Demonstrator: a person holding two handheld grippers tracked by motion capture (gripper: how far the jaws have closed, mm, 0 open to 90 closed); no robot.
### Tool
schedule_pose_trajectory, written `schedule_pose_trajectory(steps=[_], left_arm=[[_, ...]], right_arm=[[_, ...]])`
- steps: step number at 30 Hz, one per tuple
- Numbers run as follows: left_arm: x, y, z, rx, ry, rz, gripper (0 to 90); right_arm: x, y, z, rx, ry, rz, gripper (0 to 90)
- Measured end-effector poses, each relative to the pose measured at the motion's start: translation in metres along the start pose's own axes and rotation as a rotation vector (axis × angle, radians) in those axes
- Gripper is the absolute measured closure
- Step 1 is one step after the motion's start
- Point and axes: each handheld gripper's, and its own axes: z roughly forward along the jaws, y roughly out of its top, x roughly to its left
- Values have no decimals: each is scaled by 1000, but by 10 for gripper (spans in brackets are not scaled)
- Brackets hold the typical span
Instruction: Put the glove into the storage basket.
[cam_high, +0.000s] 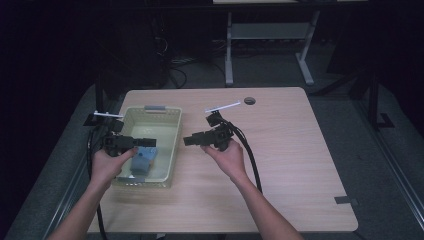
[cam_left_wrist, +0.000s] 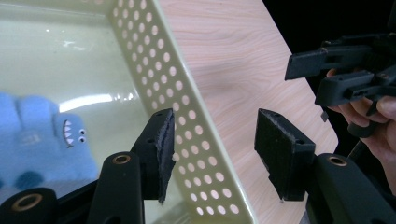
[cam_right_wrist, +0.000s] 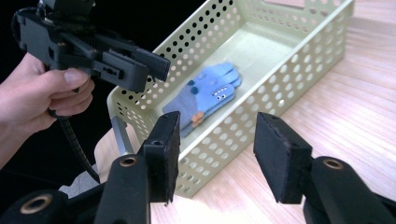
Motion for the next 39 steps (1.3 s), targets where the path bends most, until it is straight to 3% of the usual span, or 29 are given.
schedule_pose_trajectory(steps=[8, 29, 39], left_arm=[[-14, 0, 10, -7, -41, 25, 453], [-55, 2, 42, -10, -100, 71, 396], [-72, -1, 61, 12, -129, 99, 363]], right_arm=[[-10, -6, -21, -32, -7, 13, 474], [-39, -24, -71, -78, -30, 54, 445], [-49, -35, -89, -93, -40, 70, 435]])
